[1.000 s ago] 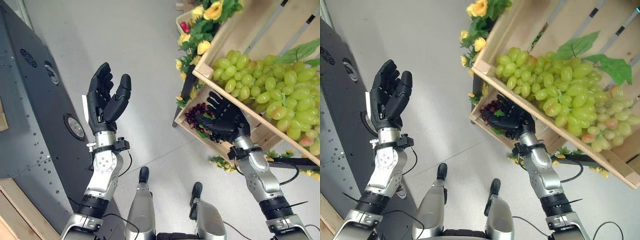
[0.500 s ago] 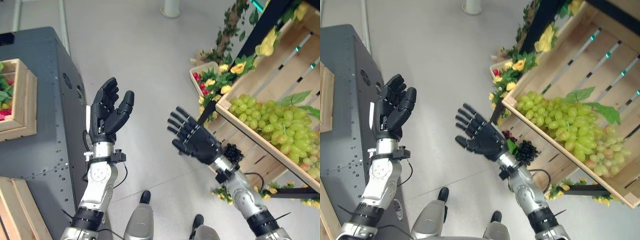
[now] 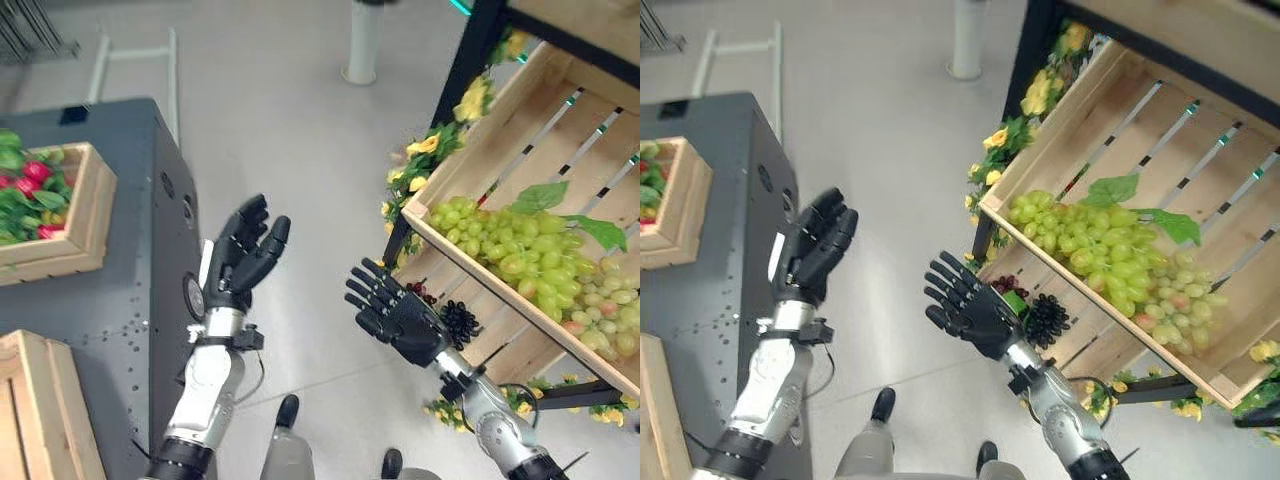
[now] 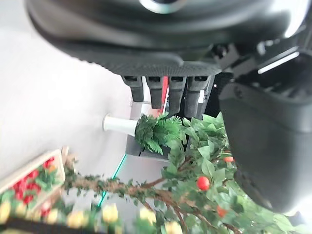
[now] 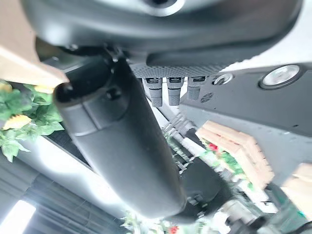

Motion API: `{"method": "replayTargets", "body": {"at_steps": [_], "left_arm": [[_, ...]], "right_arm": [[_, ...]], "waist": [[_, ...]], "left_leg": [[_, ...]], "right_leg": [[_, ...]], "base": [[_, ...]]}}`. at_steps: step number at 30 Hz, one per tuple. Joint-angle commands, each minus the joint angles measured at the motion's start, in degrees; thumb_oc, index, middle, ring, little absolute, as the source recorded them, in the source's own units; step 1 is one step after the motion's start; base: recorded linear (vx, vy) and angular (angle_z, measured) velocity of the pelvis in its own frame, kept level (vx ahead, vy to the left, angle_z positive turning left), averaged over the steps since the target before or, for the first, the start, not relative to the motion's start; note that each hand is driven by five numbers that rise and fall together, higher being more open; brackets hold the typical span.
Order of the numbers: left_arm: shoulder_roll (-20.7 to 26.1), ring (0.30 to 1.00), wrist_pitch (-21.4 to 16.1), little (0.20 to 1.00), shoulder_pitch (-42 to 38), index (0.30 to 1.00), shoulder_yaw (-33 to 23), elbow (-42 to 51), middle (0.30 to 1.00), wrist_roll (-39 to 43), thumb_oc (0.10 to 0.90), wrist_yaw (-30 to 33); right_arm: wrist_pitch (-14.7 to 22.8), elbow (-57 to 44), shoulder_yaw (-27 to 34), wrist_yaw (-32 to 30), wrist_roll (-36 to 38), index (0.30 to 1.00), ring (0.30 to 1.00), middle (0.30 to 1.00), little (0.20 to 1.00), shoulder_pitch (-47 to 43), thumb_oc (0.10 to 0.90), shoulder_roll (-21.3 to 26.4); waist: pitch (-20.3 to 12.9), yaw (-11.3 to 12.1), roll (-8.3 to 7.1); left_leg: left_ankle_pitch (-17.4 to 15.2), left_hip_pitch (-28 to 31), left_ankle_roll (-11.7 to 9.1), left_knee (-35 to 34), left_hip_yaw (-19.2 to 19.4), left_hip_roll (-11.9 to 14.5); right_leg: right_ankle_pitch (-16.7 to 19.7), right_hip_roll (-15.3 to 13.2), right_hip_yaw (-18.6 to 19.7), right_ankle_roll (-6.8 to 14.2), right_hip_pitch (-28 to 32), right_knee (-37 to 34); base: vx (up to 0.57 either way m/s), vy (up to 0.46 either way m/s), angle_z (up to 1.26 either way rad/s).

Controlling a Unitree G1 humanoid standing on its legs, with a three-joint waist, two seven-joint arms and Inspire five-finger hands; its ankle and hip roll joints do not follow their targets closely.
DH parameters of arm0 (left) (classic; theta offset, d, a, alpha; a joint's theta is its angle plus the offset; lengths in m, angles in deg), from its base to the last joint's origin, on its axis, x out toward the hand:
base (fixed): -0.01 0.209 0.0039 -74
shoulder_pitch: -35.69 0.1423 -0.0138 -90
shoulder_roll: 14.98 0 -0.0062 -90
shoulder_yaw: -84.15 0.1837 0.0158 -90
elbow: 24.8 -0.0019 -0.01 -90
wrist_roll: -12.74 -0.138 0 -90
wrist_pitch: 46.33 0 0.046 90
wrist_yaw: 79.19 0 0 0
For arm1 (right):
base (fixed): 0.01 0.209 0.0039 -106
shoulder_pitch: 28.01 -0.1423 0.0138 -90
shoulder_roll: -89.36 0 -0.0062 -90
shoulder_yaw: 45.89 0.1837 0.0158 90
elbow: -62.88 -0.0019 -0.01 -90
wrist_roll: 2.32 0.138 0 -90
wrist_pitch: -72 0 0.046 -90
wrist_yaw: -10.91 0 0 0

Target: Pick up the fruits from the basket on one side to the basket on the other side

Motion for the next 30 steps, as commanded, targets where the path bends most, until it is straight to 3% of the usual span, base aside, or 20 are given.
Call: {"method": "replayTargets", "body": {"at_steps": [1,4,6,10,12,14,18,20,23,27,28,30], "left_arm": [[3.6,0.900,-7.5,0.900,-5.6,0.900,-2.1,3.4,0.900,1.8,0.800,-1.9],[3.1,0.900,-8.0,0.900,-5.1,0.900,-2.2,4.1,0.900,2.0,0.800,-3.1],[2.6,0.900,-6.4,0.900,-4.9,0.900,-2.1,6.0,0.900,1.8,0.800,-2.3],[2.7,0.900,-4.9,0.900,-3.9,0.900,-2.9,7.3,0.900,1.6,0.800,-2.0],[2.8,0.900,-4.1,0.900,-3.1,0.900,-3.5,7.7,0.900,2.1,0.800,-2.7],[2.8,0.900,-4.6,0.900,-3.0,0.900,-3.0,7.0,0.900,2.3,0.800,-3.3],[2.6,0.900,-5.8,0.900,-4.5,0.900,-1.5,5.4,0.900,2.1,0.800,-2.9],[2.5,0.900,-6.0,0.900,-4.9,0.900,-1.2,5.4,0.900,2.3,0.800,-2.7],[2.7,0.900,-5.9,0.900,-4.4,0.900,-1.6,6.1,0.900,3.2,0.800,-3.6],[3.0,0.900,-5.1,0.900,-4.0,0.900,-2.0,6.4,0.900,3.9,0.800,-5.4],[3.4,0.900,-4.0,0.900,-2.7,0.900,-2.4,8.0,0.900,3.8,0.800,-7.8],[3.5,0.900,-3.3,0.900,-2.1,0.900,-2.6,8.5,0.900,4.0,0.800,-8.9]], "right_arm": [[3.2,-3.1,-0.4,-0.5,-0.3,0.900,0.900,0.900,0.900,-4.8,0.800,-3.2],[2.9,-2.7,-0.8,0.3,0.4,0.900,0.900,0.900,0.900,-4.2,0.800,-2.5],[2.1,-2.0,-0.4,0.9,-1.0,0.900,0.900,0.900,0.900,-3.3,0.800,-1.5],[0.1,-2.8,0.8,3.0,-2.1,0.900,0.900,0.900,0.900,-0.9,0.800,-1.1],[-1.2,-3.5,2.1,3.8,-2.1,0.900,0.900,0.900,0.900,0.5,0.800,-1.1],[-1.6,-3.5,3.2,3.9,-1.9,0.900,0.900,0.900,0.900,1.6,0.800,-1.3],[-1.8,-3.0,4.7,3.2,-2.2,0.900,0.900,0.900,0.900,1.3,0.800,-1.0],[-1.6,-2.6,5.1,2.0,-2.4,0.900,0.900,0.900,0.900,0.4,0.800,-1.0],[-0.9,-2.2,5.5,1.6,-1.0,0.900,0.900,0.900,0.900,-0.2,0.800,-1.4],[0.3,-2.2,6.0,0.1,-0.7,0.900,0.900,0.900,0.900,0.0,0.800,-2.6],[0.9,-3.4,6.3,-0.2,-1.0,0.900,0.900,0.900,0.900,0.8,0.800,-4.3],[1.6,-3.8,6.5,-0.3,-1.1,0.900,0.900,0.900,0.900,1.4,0.800,-4.7]], "waist": [[-2.4,0.4,-5.90],[-2.5,-0.1,-7.02],[-2.9,-1.3,-8.11],[-4.4,-3.0,-8.68],[-5.5,-3.7,-8.61],[-6.8,-4.6,-8.11],[-7.4,-5.3,-6.96],[-7.5,-4.9,-5.97],[-7.1,-4.4,-4.96],[-7.0,-3.9,-4.90],[-6.5,-3.4,-5.24],[-6.2,-3.1,-5.42]], "left_leg": [[0.2,-0.2,-1.6,-4.7,2.9,-3.3],[-5.8,-1.0,0.2,5.5,5.1,-6.9],[-10.4,-1.3,1.8,16.9,8.5,-9.2],[-12.8,1.4,2.9,23.8,10.6,-10.3],[-11.8,4.3,2.0,20.7,11.3,-9.0],[-10.5,9.0,0.7,10.4,12.9,-6.2],[-8.7,11.4,-0.9,-0.8,14.8,-4.3],[-8.2,11.3,-1.0,-3.2,12.6,-5.4],[-8.0,11.9,-0.3,-5.7,12.7,-7.0],[-8.8,11.9,0.6,-5.9,12.8,-8.8],[-10.0,12.5,2.1,-5.9,13.5,-10.4],[-10.7,12.7,2.7,-5.9,14.2,-11.2]], "right_leg": [[2.3,1.6,3.0,-6.2,-0.9,0.1],[2.8,0.6,3.7,-6.7,-1.2,-0.7],[4.0,-0.6,3.6,-6.9,-1.9,-1.2],[5.0,-0.3,3.5,-6.9,-3.0,-1.1],[5.3,-0.1,2.8,-6.9,-2.6,-2.3],[5.9,-0.4,0.9,-6.5,-1.6,-4.2],[7.1,-1.9,-1.9,-5.2,-0.4,-7.1],[7.8,-3.1,-2.0,-3.9,-0.9,-7.3],[9.5,-5.0,-3.3,-1.9,-1.5,-7.9],[12.0,-7.2,-4.2,0.4,-2.3,-8.8],[14.9,-9.4,-4.2,2.6,-4.9,-8.8],[16.9,-10.9,-4.3,3.5,-6.4,-8.8]], "base": [[-0.19,-0.248,0.22],[-0.14,-0.129,0.42],[-0.13,-0.066,0.60],[-0.06,0.014,0.52],[-0.03,0.087,0.65],[-0.03,0.180,0.20],[-0.08,0.273,0.44],[-0.12,0.355,0.50],[-0.12,0.313,0.30],[-0.13,0.318,0.21],[-0.15,0.295,-0.01],[-0.15,0.269,-0.15]]}}
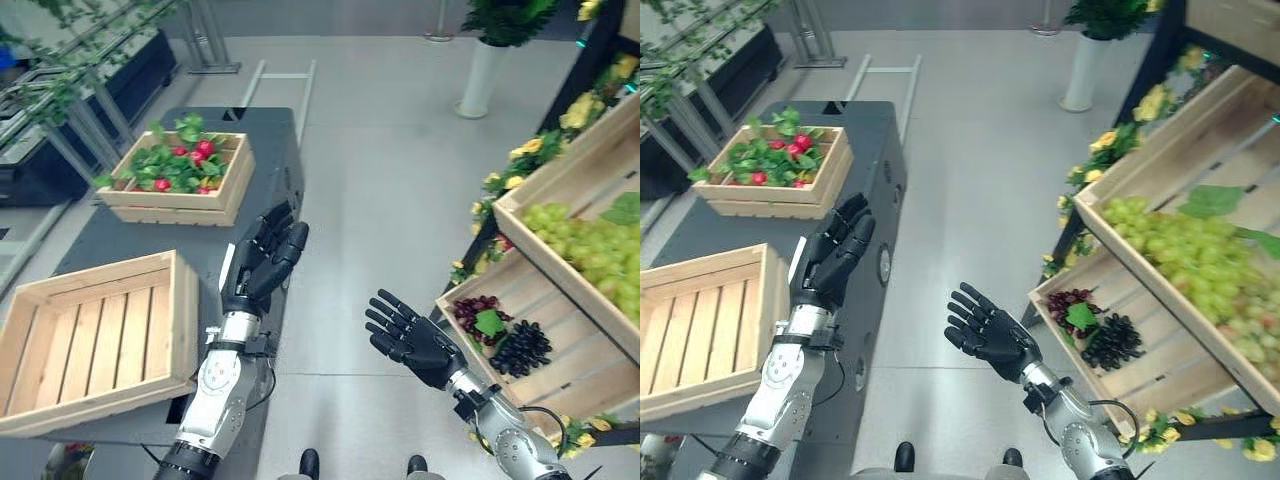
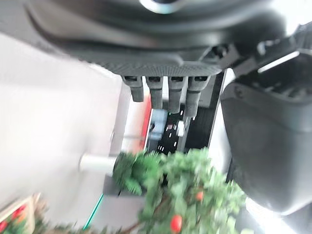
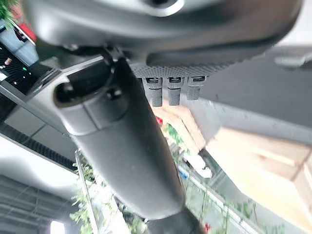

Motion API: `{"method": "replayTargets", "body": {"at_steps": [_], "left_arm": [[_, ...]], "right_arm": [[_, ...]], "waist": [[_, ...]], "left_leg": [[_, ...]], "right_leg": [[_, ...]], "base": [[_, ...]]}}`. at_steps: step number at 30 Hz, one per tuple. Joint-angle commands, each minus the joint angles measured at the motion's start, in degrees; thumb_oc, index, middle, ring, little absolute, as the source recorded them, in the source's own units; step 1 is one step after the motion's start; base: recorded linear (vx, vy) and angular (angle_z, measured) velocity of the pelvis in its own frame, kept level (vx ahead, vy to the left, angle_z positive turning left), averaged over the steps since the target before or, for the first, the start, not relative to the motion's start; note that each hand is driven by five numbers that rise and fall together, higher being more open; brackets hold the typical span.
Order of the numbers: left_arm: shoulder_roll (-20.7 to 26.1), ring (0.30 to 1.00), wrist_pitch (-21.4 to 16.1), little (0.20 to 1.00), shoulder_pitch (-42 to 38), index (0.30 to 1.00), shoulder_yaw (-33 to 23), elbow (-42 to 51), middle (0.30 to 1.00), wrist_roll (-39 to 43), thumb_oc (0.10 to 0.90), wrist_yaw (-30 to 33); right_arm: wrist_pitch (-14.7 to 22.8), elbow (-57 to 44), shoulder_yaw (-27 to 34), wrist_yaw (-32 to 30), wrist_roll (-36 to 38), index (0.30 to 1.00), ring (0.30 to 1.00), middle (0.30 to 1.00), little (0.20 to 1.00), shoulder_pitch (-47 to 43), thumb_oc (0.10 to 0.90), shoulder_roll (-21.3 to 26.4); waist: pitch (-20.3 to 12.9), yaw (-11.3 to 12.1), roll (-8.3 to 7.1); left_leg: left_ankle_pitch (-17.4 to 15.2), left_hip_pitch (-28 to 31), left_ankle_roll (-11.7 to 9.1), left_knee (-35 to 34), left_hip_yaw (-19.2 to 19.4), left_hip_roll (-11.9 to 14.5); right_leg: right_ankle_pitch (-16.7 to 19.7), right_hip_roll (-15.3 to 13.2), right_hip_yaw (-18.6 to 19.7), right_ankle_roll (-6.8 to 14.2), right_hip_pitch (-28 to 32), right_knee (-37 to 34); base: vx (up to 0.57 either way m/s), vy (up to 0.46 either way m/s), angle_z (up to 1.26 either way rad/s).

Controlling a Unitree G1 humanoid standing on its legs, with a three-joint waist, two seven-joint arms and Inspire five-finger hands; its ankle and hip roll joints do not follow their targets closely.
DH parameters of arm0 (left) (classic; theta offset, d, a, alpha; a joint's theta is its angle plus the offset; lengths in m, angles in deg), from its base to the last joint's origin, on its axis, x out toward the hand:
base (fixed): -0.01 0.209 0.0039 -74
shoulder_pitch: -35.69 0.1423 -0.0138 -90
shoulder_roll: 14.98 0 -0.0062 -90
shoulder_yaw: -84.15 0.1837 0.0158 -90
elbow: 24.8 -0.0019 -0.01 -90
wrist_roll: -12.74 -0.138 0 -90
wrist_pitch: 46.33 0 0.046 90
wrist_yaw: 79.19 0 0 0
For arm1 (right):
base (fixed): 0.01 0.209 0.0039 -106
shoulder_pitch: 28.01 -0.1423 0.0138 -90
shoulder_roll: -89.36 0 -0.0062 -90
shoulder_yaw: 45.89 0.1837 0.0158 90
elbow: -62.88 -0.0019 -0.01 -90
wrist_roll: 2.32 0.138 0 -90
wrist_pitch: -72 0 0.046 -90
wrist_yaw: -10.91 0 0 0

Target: Pick up the fruits from the basket on one side to the basket on the other side

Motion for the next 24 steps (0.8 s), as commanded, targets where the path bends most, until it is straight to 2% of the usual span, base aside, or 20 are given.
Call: {"method": "replayTargets", "body": {"at_steps": [1,3,4,5,6,9,10,12,13,15,16,17,18,20,24], "left_arm": [[1.0,0.900,-2.2,0.900,-2.7,0.900,-1.7,6.0,0.900,0.3,0.800,-6.0],[1.2,0.900,-1.6,0.900,-3.1,0.900,-1.7,5.3,0.900,0.9,0.800,-7.2],[1.2,0.900,-0.2,0.900,-3.7,0.900,-1.5,4.2,0.900,2.5,0.800,-8.2],[1.1,0.900,0.2,0.900,-3.9,0.900,-1.3,3.7,0.900,2.7,0.800,-8.2],[0.5,0.900,2.1,0.900,-4.5,0.900,-0.6,1.7,0.900,3.7,0.800,-10.2],[0.6,0.900,6.9,0.900,-4.3,0.900,0.8,0.6,0.900,5.0,0.800,-12.2],[0.7,0.900,9.9,0.900,-4.0,0.900,1.9,-0.5,0.900,5.7,0.800,-15.2],[1.1,0.900,10.7,0.900,-3.8,0.900,3.8,-2.3,0.900,4.6,0.800,-16.2],[1.6,0.900,14.3,0.900,-3.7,0.900,6.3,-5.2,0.900,4.7,0.800,-20.3],[1.7,0.900,15.0,0.900,-4.3,0.900,8.1,-11.3,0.900,4.8,0.800,-23.4],[1.4,0.900,18.4,0.900,-4.5,0.900,8.7,-15.1,0.900,7.7,0.800,-26.3],[0.4,0.900,17.7,0.900,-4.1,0.900,9.1,-19.1,0.900,7.2,0.800,-26.9],[-0.9,0.900,17.7,0.900,-4.2,0.900,9.4,-25.1,0.900,4.0,0.800,-26.1],[-2.1,0.900,15.7,0.900,-4.6,0.900,9.8,-31.5,0.900,1.8,0.800,-27.5],[-4.4,0.900,14.1,0.900,-6.2,0.900,10.9,-48.6,0.900,-16.0,0.800,-20.9]], "right_arm": [[6.2,-6.0,2.4,1.1,2.8,0.900,0.900,0.900,0.900,-2.3,0.800,0.0],[6.6,-6.0,2.9,2.1,3.0,0.900,0.900,0.900,0.900,-1.8,0.800,-0.5],[7.1,-6.2,2.8,1.8,2.4,0.900,0.900,0.900,0.900,-1.4,0.800,-1.0],[7.2,-6.1,2.6,1.5,2.1,0.900,0.900,0.900,0.900,-1.4,0.800,-1.1],[6.7,-5.3,2.1,0.2,1.2,0.900,0.900,0.900,0.900,-1.7,0.800,-1.6],[4.8,-3.7,0.6,-0.2,-3.8,0.900,0.900,0.900,0.900,-2.1,0.800,-0.6],[3.6,-1.8,-0.1,0.2,-5.8,0.900,0.900,0.900,0.900,-2.0,0.800,0.3],[3.9,1.2,-1.5,-0.3,-8.6,0.900,0.900,0.900,0.900,-2.6,0.800,1.6],[3.7,4.8,-2.6,-1.8,-12.3,0.900,0.900,0.900,0.900,-3.3,0.800,3.2],[2.7,8.7,-4.0,-3.0,-13.5,0.900,0.900,0.900,0.900,-4.1,0.800,4.6],[2.5,11.8,-4.3,-4.6,-16.4,0.900,0.900,0.900,0.900,-4.3,0.800,4.4],[3.7,14.8,-4.4,-5.8,-19.9,0.900,0.900,0.900,0.900,-4.4,0.800,3.8],[5.0,18.9,-4.7,-7.7,-26.6,0.900,0.900,0.900,0.900,-5.0,0.800,3.1],[6.1,22.9,-5.4,-9.3,-29.9,0.900,0.900,0.900,0.900,-5.4,0.800,2.4],[5.6,39.6,-5.6,-12.9,-37.7,0.900,0.900,0.900,0.900,-7.1,0.800,-0.3]], "waist": [[-1.2,-0.6,-0.27],[-1.1,-0.9,-0.25],[-1.0,-1.4,-0.01],[-0.9,-1.6,0.10],[-1.0,-1.8,0.34],[-1.2,-1.2,0.56],[-1.6,-0.8,0.23],[-1.7,-0.3,-0.35],[-1.8,-0.2,-0.76],[-1.8,-0.5,-0.63],[-1.9,-0.7,-0.43],[-2.1,-0.8,-0.32],[-2.1,-1.1,-0.13],[-2.3,-1.2,-0.08],[-2.2,-1.4,0.66]], "left_leg": [[-5.7,1.6,0.2,0.0,0.6,-0.4],[-6.2,1.6,1.1,0.1,0.3,-1.2],[-6.2,1.5,1.7,0.3,0.2,-1.3],[-6.2,1.4,1.8,0.4,0.4,-1.2],[-5.8,1.3,2.2,0.5,1.3,-0.9],[-5.1,0.4,2.4,0.8,2.7,0.1],[-5.0,-0.9,2.2,2.1,2.9,0.3],[-5.0,-2.1,1.7,3.1,2.7,0.4],[-4.7,-2.9,1.0,3.5,2.0,0.7],[-4.0,-2.5,0.3,3.1,1.7,1.7],[-3.3,-2.0,-0.2,2.2,1.7,2.3],[-3.2,-1.6,-0.4,1.9,1.6,2.6],[-3.0,-0.9,-0.7,1.4,1.5,3.1],[-2.8,-0.5,-0.9,1.1,1.5,3.4],[-2.8,0.1,-1.4,0.6,1.8,4.3]], "right_leg": [[10.9,0.5,-1.2,-1.1,-4.7,-3.4],[11.9,-0.2,0.2,-1.0,-5.4,-3.3],[11.2,-0.4,2.4,-1.6,-6.4,-0.3],[10.8,-0.3,2.8,-1.7,-6.6,1.0],[9.3,-0.1,2.7,-2.0,-6.6,4.6],[4.8,1.4,0.3,-2.7,-5.5,8.6],[3.3,2.4,-0.3,-3.1,-4.4,6.5],[3.8,2.6,-0.6,-3.1,-3.4,3.5],[3.8,3.6,0.2,-3.3,-2.6,0.9],[3.8,4.6,0.8,-3.7,-2.1,-0.2],[3.4,5.4,1.0,-4.1,-1.5,-0.5],[3.1,5.8,1.1,-4.4,-0.9,-0.7],[2.8,6.2,1.1,-4.7,0.0,-1.2],[2.6,6.4,0.9,-4.8,0.6,-1.5],[1.4,6.8,0.3,-5.3,1.2,-1.2]], "base": [[-0.13,0.200,-0.15],[-0.13,0.166,-0.09],[-0.10,0.076,-0.02],[-0.17,0.065,0.07],[-0.14,-0.017,0.06],[-0.15,-0.118,-0.07],[-0.13,-0.215,-0.14],[-0.11,-0.240,-0.16],[-0.11,-0.255,-0.21],[-0.06,-0.212,-0.16],[0.02,-0.142,-0.06],[0.04,-0.144,-0.09],[0.04,-0.105,-0.13],[0.02,-0.068,-0.09],[0.00,-0.036,0.00]]}}
